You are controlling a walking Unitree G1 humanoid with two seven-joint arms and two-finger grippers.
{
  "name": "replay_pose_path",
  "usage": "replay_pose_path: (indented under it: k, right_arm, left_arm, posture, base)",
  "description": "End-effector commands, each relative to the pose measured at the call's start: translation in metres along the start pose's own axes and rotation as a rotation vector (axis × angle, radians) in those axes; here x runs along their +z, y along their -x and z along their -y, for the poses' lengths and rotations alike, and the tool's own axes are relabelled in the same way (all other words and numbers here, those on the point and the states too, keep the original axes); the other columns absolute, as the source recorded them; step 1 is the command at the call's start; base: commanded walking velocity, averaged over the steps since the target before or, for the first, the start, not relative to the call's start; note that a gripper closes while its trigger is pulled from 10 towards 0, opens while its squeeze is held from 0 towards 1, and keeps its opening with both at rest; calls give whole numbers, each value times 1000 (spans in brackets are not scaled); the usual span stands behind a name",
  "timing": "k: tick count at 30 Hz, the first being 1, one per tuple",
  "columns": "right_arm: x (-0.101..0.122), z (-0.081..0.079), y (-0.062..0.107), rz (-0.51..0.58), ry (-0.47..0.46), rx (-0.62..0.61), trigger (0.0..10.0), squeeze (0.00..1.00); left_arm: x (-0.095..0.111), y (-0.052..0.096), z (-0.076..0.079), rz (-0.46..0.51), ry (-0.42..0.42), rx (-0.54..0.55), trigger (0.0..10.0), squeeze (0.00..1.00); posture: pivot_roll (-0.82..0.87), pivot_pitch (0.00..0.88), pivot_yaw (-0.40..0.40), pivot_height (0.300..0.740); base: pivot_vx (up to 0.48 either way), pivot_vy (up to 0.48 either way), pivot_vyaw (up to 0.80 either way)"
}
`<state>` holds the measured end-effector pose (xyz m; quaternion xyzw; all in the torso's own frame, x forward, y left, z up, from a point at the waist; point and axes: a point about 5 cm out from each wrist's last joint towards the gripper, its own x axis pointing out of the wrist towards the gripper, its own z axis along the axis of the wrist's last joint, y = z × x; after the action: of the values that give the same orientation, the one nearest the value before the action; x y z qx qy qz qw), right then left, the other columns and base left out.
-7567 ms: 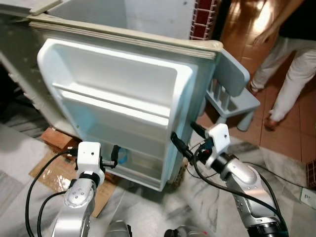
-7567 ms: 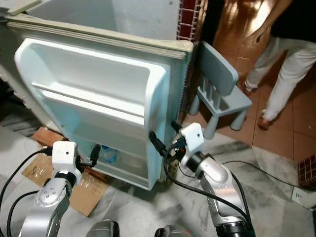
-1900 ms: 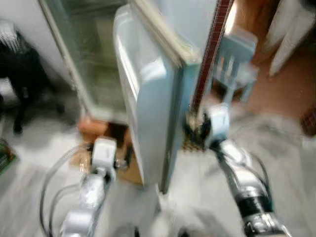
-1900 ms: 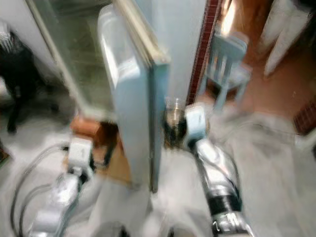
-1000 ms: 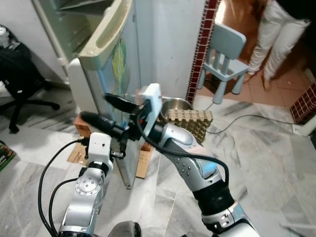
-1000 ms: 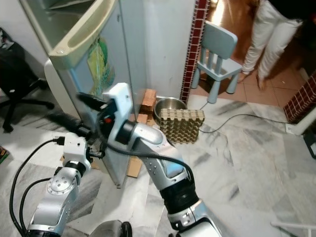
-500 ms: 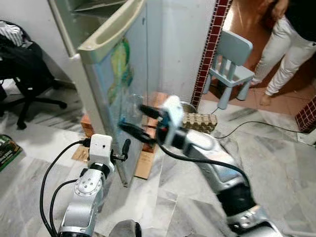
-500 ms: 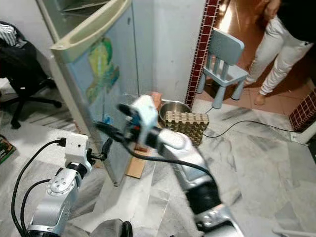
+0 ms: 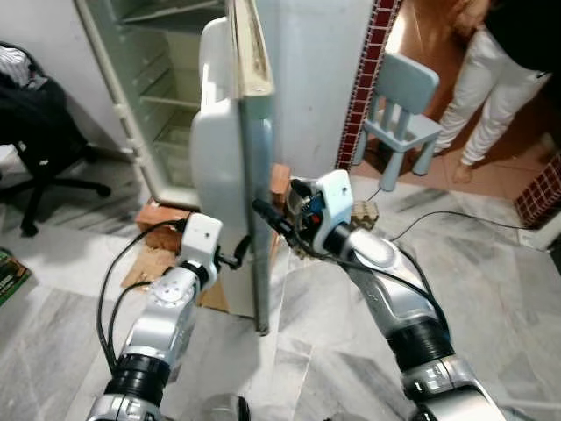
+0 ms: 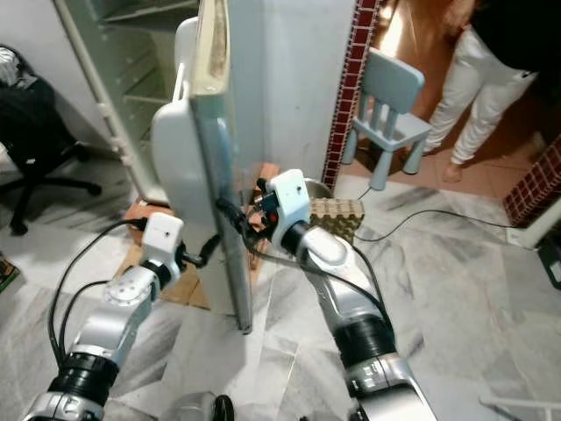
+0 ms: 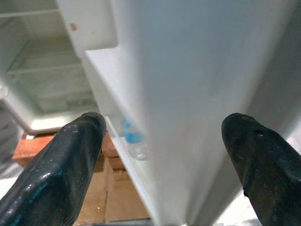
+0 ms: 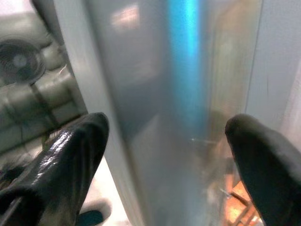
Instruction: Restocking fridge
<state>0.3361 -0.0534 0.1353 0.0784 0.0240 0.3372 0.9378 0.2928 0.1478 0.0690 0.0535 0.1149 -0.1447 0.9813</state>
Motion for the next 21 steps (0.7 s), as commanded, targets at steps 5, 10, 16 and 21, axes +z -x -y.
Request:
replay_pose_path:
  k: [5,10,16,21]
  right_arm:
    - [14,-39,-38,78,-142,113,10000,0]
    - [16,-68,-57,75,-149,225,10000,0]
    - [13,-74,-56,60,-157,362,10000,0]
    - [30,-103,0,96,-369,1069,10000,0]
  left_arm:
    - [-24,22,-6,-46,25,41,10000,0]
    - [-32,45,-9,-46,43,102,10000,0]
    - [-20,65,-23,31,77,259,10000,0]
    - [-27,92,-31,16,67,360,10000,0]
  posture:
    - [182,0,-19,740]
    - [214,3,-34,740]
    - [244,15,-55,740]
    - [298,41,-84,740]
  base:
    - [0,0,0]
    - [0,0,0]
    - [0,0,0]
    - [0,0,0]
